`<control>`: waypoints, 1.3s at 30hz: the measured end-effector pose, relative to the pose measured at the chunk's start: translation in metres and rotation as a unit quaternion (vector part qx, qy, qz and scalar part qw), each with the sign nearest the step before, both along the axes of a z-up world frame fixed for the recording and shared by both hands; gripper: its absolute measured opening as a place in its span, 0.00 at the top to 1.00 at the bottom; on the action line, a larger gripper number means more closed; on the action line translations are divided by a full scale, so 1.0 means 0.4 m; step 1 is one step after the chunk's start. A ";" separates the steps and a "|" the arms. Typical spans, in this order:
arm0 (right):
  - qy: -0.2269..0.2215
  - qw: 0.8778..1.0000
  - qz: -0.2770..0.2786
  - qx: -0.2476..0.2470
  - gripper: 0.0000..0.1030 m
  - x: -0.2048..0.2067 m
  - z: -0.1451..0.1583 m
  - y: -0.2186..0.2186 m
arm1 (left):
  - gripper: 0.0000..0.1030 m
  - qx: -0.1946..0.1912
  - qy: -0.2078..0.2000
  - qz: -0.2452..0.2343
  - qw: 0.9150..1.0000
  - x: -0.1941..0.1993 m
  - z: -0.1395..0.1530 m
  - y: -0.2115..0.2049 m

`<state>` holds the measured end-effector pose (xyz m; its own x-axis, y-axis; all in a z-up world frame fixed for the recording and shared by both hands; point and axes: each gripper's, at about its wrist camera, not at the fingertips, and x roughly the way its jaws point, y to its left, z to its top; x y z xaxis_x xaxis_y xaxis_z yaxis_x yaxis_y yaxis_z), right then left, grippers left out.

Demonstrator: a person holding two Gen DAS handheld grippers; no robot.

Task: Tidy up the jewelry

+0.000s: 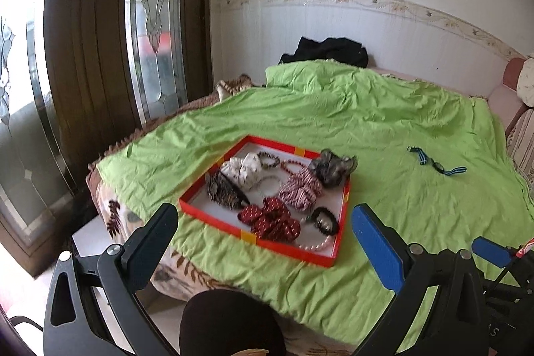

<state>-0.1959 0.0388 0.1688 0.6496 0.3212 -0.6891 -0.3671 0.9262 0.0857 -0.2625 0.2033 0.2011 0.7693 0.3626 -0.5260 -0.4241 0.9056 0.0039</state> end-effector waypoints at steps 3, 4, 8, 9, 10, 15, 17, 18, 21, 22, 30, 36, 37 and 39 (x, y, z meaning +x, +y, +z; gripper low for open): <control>-0.001 1.000 0.002 -0.010 0.33 -0.002 -0.004 0.023 | 0.00 -0.006 0.010 0.004 1.000 0.001 -0.019 0.021; 0.000 1.000 0.004 -0.014 0.33 -0.002 -0.007 0.032 | 0.00 -0.007 0.013 0.006 1.000 0.001 -0.024 0.025; 0.003 1.000 0.008 -0.027 0.33 0.002 -0.017 0.061 | 0.00 -0.013 0.030 0.011 0.999 0.002 -0.050 0.048; 0.004 0.999 0.008 -0.031 0.33 0.004 -0.021 0.069 | 0.00 -0.016 0.036 0.013 0.999 0.003 -0.060 0.056; 0.005 0.999 0.008 -0.032 0.33 0.005 -0.023 0.074 | 0.00 -0.019 0.040 0.014 0.999 0.003 -0.066 0.062; 0.011 0.999 0.003 -0.041 0.33 0.014 -0.034 0.097 | 0.00 -0.030 0.052 0.018 0.998 0.001 -0.094 0.089; 0.015 0.999 0.003 -0.044 0.33 0.018 -0.040 0.105 | 0.00 -0.031 0.055 0.020 0.998 0.001 -0.099 0.097; 0.016 0.999 0.003 -0.046 0.33 0.020 -0.042 0.111 | 0.00 -0.032 0.056 0.020 0.998 0.002 -0.103 0.101; 0.016 0.998 0.002 -0.055 0.33 0.020 -0.045 0.128 | 0.00 -0.036 0.060 0.020 0.997 0.005 -0.111 0.113; 0.015 0.998 0.001 -0.058 0.33 0.019 -0.045 0.134 | 0.00 -0.038 0.061 0.020 0.997 0.005 -0.114 0.117; 0.009 0.997 -0.004 -0.073 0.28 0.012 -0.041 0.164 | 0.00 -0.044 0.061 0.026 0.997 -0.003 -0.118 0.139; 0.017 0.997 -0.001 -0.073 0.28 0.014 -0.044 0.162 | 0.00 -0.047 0.065 0.025 0.996 -0.004 -0.121 0.140; 0.017 0.997 0.000 -0.072 0.28 0.014 -0.045 0.160 | 0.00 -0.048 0.068 0.024 0.996 -0.003 -0.121 0.140; 0.017 0.997 0.000 -0.071 0.28 0.014 -0.046 0.159 | 0.00 -0.047 0.071 0.024 0.996 -0.001 -0.121 0.137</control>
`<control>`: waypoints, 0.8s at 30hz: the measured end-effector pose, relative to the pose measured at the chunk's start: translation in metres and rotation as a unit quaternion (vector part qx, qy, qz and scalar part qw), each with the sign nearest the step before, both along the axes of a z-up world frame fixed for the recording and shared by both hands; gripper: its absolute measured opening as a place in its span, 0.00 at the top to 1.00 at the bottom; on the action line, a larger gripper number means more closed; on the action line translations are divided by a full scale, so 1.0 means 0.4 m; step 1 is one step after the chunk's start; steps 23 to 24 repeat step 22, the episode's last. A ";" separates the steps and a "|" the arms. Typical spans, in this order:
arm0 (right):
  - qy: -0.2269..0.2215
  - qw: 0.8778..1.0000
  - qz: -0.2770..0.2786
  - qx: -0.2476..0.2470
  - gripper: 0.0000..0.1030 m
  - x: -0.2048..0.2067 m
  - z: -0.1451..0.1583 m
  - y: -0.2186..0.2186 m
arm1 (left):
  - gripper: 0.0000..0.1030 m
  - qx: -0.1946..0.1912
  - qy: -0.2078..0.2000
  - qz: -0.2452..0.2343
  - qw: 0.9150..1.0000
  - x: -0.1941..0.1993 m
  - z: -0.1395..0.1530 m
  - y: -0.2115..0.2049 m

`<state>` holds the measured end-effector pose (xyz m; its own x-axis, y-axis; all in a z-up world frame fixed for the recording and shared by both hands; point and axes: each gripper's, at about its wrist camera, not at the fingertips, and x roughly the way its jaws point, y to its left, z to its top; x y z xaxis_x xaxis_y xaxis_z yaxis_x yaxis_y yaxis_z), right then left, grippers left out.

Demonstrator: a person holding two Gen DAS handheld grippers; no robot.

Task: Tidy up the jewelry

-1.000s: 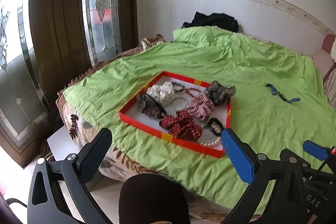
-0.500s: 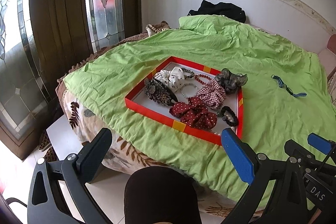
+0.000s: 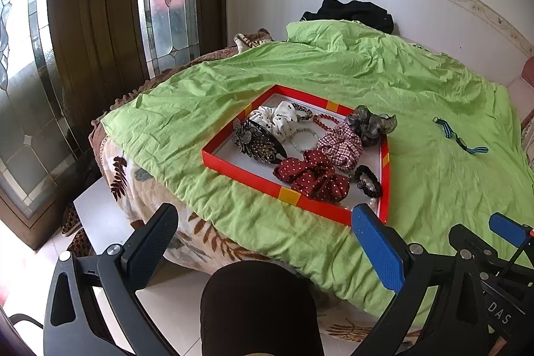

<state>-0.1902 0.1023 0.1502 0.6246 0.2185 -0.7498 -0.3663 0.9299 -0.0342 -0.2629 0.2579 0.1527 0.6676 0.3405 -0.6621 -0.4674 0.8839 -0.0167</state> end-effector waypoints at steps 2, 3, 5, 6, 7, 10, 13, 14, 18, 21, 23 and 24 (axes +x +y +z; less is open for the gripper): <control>0.002 1.000 0.000 0.002 0.28 0.000 -0.001 -0.003 | 0.00 0.001 0.003 0.001 1.000 0.004 0.001 -0.002; 0.003 1.000 0.001 0.004 0.28 0.000 -0.002 -0.004 | 0.00 0.001 0.004 0.001 1.000 0.005 0.002 -0.003; 0.006 1.000 0.002 0.006 0.28 0.002 -0.008 -0.006 | 0.00 0.004 0.007 0.002 1.000 0.010 0.003 -0.009; 0.008 1.000 0.003 0.007 0.28 0.003 -0.010 -0.008 | 0.00 0.004 0.008 0.001 1.000 0.010 0.003 -0.009; 0.010 1.000 0.005 0.009 0.28 0.005 -0.013 -0.012 | 0.00 0.005 0.009 0.001 1.000 0.012 0.003 -0.011; 0.014 1.000 0.009 0.015 0.28 0.010 -0.021 -0.021 | 0.00 0.013 0.017 -0.001 1.000 0.022 0.002 -0.025; 0.016 1.000 0.012 0.019 0.27 0.014 -0.026 -0.028 | 0.00 0.016 0.024 -0.005 1.000 0.034 0.000 -0.040; 0.017 1.000 0.013 0.021 0.27 0.017 -0.029 -0.032 | 0.00 0.016 0.026 -0.007 1.000 0.039 -0.001 -0.045; 0.020 0.999 0.011 0.025 0.27 0.028 -0.038 -0.047 | 0.00 0.023 0.035 -0.014 0.999 0.060 -0.002 -0.066; 0.032 0.999 0.003 0.031 0.26 0.046 -0.054 -0.069 | 0.00 0.035 0.040 -0.016 0.998 0.078 0.003 -0.085; 0.037 0.999 -0.001 0.033 0.26 0.052 -0.059 -0.078 | 0.00 0.036 0.043 -0.018 0.998 0.087 0.006 -0.093; 0.037 0.999 -0.001 0.033 0.26 0.052 -0.059 -0.078 | 0.00 0.036 0.043 -0.018 0.998 0.087 0.006 -0.093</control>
